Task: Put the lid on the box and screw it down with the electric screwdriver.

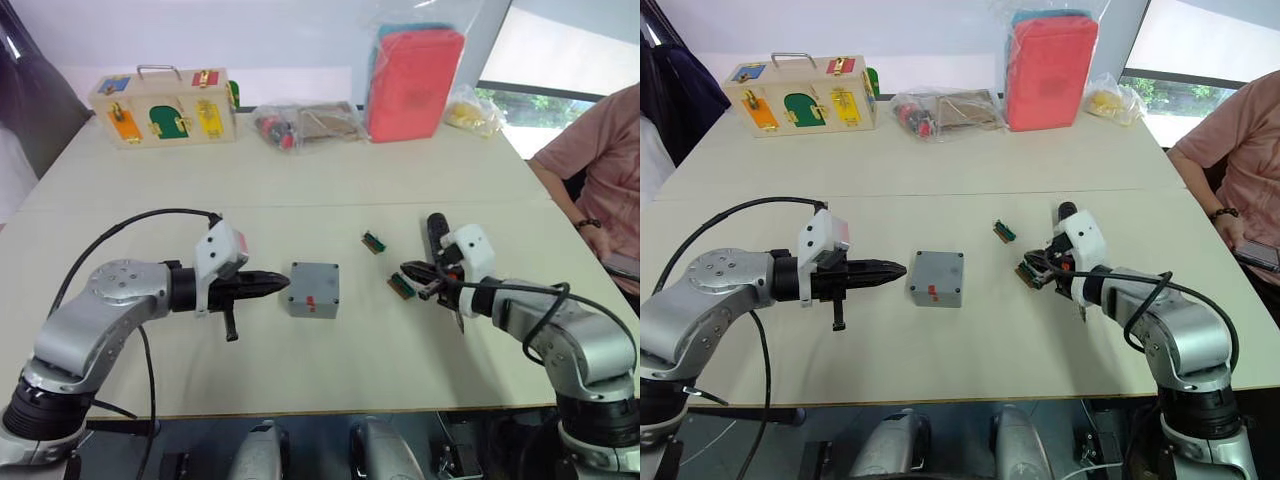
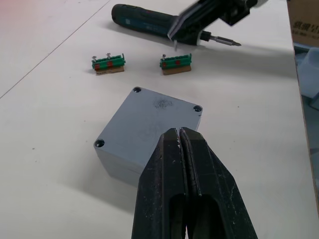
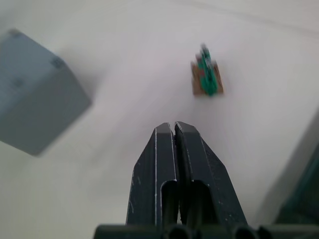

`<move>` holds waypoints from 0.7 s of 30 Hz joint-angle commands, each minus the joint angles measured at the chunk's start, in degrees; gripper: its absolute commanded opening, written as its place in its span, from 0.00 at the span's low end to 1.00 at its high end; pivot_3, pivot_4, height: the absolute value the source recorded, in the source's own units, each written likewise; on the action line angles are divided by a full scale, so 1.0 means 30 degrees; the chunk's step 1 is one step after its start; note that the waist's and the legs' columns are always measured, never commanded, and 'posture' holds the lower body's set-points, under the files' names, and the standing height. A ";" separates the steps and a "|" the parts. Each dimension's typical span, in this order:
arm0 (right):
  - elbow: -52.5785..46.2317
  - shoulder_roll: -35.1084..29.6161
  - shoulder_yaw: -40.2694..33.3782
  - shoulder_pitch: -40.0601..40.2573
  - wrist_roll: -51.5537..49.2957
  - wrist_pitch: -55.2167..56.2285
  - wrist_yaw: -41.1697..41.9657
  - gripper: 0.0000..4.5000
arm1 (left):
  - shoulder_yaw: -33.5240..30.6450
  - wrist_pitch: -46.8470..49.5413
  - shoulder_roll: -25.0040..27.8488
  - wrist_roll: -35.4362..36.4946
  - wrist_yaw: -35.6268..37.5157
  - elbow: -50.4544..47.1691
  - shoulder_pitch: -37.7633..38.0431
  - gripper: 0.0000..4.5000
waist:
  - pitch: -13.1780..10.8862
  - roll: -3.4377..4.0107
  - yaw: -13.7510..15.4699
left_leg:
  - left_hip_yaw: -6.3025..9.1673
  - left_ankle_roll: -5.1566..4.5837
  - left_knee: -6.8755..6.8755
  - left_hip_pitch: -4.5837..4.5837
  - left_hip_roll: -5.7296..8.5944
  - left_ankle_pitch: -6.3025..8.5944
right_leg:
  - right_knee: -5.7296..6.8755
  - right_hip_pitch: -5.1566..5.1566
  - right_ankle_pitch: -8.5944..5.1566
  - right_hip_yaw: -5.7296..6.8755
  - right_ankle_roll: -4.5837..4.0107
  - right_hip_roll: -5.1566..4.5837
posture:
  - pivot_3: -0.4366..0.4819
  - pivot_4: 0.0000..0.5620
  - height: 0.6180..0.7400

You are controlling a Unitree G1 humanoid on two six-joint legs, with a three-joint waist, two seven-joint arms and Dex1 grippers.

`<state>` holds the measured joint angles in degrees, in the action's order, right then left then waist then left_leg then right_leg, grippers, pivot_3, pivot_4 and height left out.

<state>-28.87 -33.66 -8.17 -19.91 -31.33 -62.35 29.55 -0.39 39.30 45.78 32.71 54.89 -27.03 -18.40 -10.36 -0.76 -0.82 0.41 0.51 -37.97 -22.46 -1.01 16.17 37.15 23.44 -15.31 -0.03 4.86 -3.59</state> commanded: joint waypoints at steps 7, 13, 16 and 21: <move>-0.0374 0.0492 0.1854 -0.4469 -0.1737 -0.0783 0.0593 0.01 | -0.0668 -0.1058 0.0690 -0.0469 0.0308 0.0899 -0.0322 0.00 | -0.0015 0.0004 0.0031 | 0.0005 0.0000 0.0001 -0.0008 0.0001 0.0000 | -0.0005 0.0002 -0.0001 0.0007 -0.0002 -0.0010 | 0.48 0.27 0.92; 0.1986 0.0925 0.4605 -0.5647 -0.0487 0.0487 0.1331 0.01 | -0.0826 -0.1203 0.0509 -0.0491 -0.0163 0.0660 -0.0069 0.00 | -0.0018 0.0007 0.0027 | 0.0000 0.0000 -0.0002 -0.0008 0.0007 0.0000 | -0.0003 0.0004 0.0000 0.0003 -0.0002 -0.0024 | 0.48 0.27 0.92; 0.2496 0.0886 0.4940 -0.5600 -0.0258 0.0767 0.1525 0.01 | -0.0905 -0.1207 0.0410 -0.0485 -0.0518 0.0321 0.0246 0.00 | -0.0023 0.0009 0.0037 | 0.0004 0.0000 -0.0001 -0.0014 0.0005 0.0000 | -0.0002 0.0006 0.0001 0.0007 -0.0001 -0.0025 | 0.48 0.27 0.92; 0.2763 0.1018 0.5513 -0.5603 0.0088 0.1188 0.1864 0.01 | -0.0874 -0.1271 0.0329 -0.0478 -0.0842 -0.0026 0.0652 0.00 | -0.0026 0.0008 0.0015 | 0.0000 0.0000 -0.0001 -0.0016 0.0006 0.0000 | 0.0000 0.0009 0.0003 0.0004 0.0001 -0.0033 | 0.48 0.27 0.92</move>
<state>-19.98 -30.82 8.28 -35.83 -31.57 -60.50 34.50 -1.28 36.69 46.85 31.25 52.75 -25.45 -16.73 -10.44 -0.74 -0.77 0.41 0.51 -37.97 -22.50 -0.99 16.17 37.15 23.47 -15.30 -0.01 4.86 -3.68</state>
